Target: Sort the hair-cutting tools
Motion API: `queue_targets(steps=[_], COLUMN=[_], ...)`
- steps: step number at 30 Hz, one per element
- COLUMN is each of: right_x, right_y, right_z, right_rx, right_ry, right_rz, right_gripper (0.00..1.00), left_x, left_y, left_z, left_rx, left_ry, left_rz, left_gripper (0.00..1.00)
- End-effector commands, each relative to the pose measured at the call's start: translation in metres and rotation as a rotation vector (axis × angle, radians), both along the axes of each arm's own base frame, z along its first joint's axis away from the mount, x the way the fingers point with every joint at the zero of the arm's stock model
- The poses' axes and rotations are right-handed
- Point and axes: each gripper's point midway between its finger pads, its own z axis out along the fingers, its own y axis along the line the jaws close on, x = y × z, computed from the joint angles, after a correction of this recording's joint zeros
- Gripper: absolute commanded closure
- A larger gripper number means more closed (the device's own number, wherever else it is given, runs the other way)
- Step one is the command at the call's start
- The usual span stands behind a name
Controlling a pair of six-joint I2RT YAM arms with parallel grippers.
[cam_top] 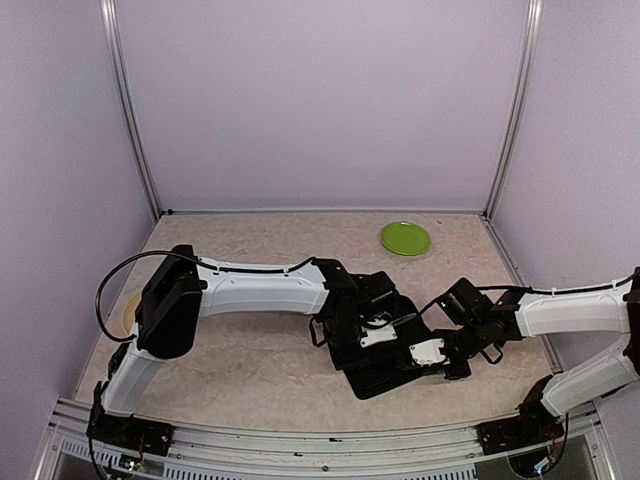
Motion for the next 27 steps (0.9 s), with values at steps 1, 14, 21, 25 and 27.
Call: queue_targets(steps=[1, 14, 21, 25, 27], right_x=[0.0, 0.005, 0.007, 0.008, 0.008], right_y=[0.004, 0.005, 0.006, 0.01, 0.011], right_z=[-0.004, -0.003, -0.003, 0.0, -0.001], right_rx=[0.001, 0.001, 0.002, 0.012, 0.01], right_ry=[-0.008, -0.031, -0.036, -0.047, -0.047], right_rz=[0.01, -0.004, -0.006, 0.002, 0.003], right_gripper=[0.93, 0.94, 0.93, 0.93, 0.93], left_x=[0.011, 0.019, 0.026, 0.025, 0.026], left_y=[-0.011, -0.014, -0.008, -0.025, -0.037], left_z=[-0.013, -0.008, 0.005, 0.004, 0.005], left_rx=[-0.025, -0.043, -0.059, -0.098, -0.117], left_ry=[-0.023, -0.054, -0.069, -0.039, -0.035], left_rz=[-0.015, -0.034, -0.021, -0.041, -0.055], left_gripper=[1.0, 1.0, 1.0, 1.0, 1.0])
